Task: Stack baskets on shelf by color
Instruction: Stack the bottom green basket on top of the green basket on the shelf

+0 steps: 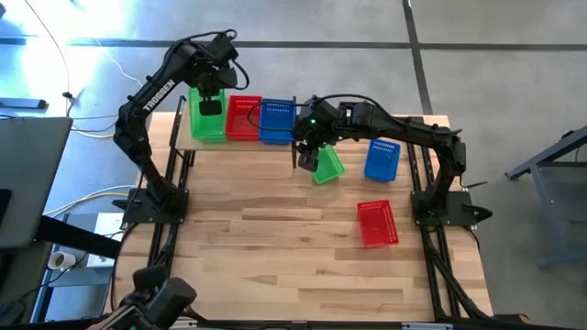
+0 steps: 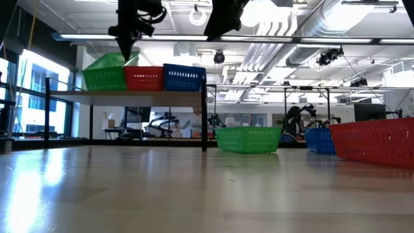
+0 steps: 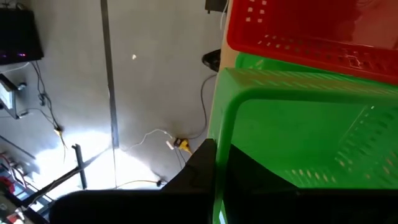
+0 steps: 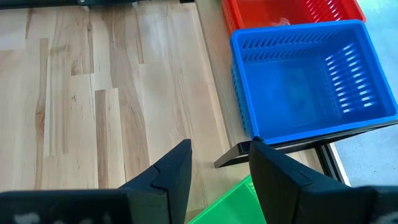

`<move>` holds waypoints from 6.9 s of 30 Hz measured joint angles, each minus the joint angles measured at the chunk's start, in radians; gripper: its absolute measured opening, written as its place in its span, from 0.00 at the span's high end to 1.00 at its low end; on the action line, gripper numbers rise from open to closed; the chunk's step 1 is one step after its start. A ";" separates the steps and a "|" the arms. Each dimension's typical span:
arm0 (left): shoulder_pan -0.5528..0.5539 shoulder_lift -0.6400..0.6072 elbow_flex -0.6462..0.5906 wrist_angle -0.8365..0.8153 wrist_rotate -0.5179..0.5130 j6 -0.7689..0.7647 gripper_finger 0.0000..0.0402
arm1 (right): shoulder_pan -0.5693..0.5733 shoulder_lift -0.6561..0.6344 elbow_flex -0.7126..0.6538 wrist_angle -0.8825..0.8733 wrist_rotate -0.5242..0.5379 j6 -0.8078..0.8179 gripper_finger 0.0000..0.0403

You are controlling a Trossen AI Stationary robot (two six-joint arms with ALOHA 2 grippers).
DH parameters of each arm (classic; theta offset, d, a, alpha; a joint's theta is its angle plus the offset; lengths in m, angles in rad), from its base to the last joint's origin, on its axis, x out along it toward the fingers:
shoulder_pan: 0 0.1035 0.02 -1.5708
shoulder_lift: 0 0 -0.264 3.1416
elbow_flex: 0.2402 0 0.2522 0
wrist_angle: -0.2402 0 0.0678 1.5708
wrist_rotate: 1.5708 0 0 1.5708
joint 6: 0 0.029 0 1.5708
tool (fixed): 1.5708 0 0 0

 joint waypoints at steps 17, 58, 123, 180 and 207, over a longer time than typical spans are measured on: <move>0.000 0.000 -0.036 0.000 0.049 0.013 1.00 | 0.000 0.000 0.000 0.000 0.000 0.018 0.64; 0.036 0.002 -0.095 0.002 0.073 -0.038 0.93 | 0.000 0.000 0.000 0.000 -0.023 0.034 0.64; -0.614 -0.545 -0.122 0.002 0.083 -1.033 0.72 | 0.000 0.005 0.000 0.774 -0.111 0.079 0.64; -0.826 -1.020 -0.719 0.266 -0.029 -1.082 0.72 | 0.042 0.382 0.353 0.284 0.170 -0.017 0.64; -0.493 -0.762 -0.719 0.526 -0.247 -1.153 0.72 | -0.122 0.276 0.421 0.200 0.176 -0.056 0.64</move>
